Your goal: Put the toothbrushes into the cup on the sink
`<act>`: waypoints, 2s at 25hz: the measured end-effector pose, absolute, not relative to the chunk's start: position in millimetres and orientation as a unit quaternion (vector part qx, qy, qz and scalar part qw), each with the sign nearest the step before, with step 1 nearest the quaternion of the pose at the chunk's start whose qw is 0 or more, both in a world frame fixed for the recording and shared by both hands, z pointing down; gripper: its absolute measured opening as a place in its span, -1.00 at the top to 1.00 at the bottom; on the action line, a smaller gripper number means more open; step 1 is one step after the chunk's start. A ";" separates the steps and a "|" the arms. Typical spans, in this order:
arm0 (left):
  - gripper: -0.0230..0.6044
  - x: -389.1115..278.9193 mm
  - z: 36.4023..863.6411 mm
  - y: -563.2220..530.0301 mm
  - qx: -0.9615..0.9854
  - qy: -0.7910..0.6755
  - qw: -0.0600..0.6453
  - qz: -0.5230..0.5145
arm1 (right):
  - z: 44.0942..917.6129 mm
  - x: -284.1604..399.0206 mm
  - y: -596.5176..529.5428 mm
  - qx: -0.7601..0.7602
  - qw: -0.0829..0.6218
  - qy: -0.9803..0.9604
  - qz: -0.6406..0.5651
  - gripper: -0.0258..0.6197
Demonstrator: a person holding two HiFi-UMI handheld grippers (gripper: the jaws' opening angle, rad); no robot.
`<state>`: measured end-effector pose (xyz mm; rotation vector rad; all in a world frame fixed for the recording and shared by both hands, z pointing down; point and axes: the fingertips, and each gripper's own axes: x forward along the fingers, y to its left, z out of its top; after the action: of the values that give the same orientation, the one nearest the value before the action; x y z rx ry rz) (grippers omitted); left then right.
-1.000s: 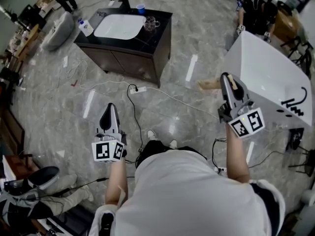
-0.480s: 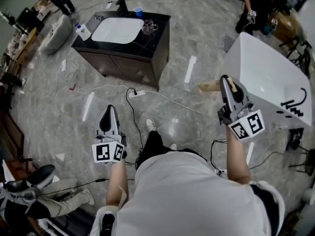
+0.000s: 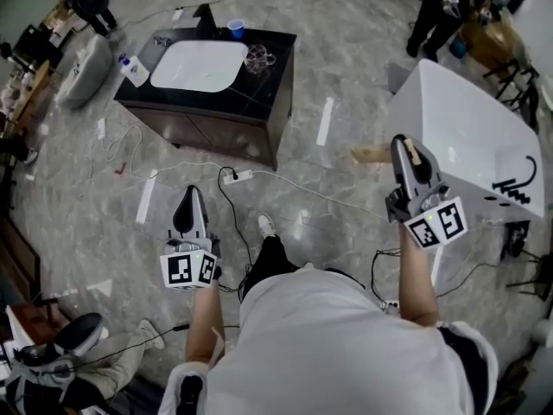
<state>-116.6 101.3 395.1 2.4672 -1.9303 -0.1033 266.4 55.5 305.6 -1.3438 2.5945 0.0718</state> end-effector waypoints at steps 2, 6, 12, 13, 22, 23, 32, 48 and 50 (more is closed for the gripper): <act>0.92 -123.1 399.7 83.6 0.788 -0.614 0.010 -0.034 | 308.3 262.1 40.3 -0.464 0.105 0.879 0.023 0.79; 0.92 -139.3 406.3 48.8 0.788 -0.614 0.020 -0.037 | 311.5 247.9 5.8 -0.471 0.098 0.876 0.018 0.79; 0.92 -164.4 408.5 4.3 0.789 -0.612 0.030 -0.040 | 304.2 213.4 -42.1 -0.467 0.089 0.879 0.019 0.79; 0.92 -168.3 409.4 -1.1 0.790 -0.612 0.031 -0.040 | 302.5 206.9 -49.1 -0.466 0.088 0.880 0.020 0.79; 0.92 -197.6 425.0 -45.3 0.802 -0.593 0.054 -0.047 | 287.8 157.8 -101.4 -0.466 0.081 0.880 0.036 0.79; 0.92 -198.9 426.0 -49.7 0.804 -0.590 0.056 -0.049 | 285.6 153.2 -105.8 -0.466 0.080 0.880 0.039 0.79; 0.92 -201.8 435.9 -82.5 0.824 -0.560 0.071 -0.055 | 278.6 121.8 -132.2 -0.470 0.065 0.879 0.048 0.79; 0.92 -188.4 405.4 -136.0 0.814 -0.577 0.042 -0.051 | 278.0 119.4 -205.9 -0.432 0.090 0.897 0.033 0.79; 0.92 -184.6 401.0 -143.7 0.811 -0.582 0.034 -0.046 | 280.2 119.5 -220.7 -0.424 0.090 0.901 0.030 0.79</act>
<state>-184.6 -143.7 401.0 2.4941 -1.7890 -0.1405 119.5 -220.7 280.2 -1.2608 2.6787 0.0891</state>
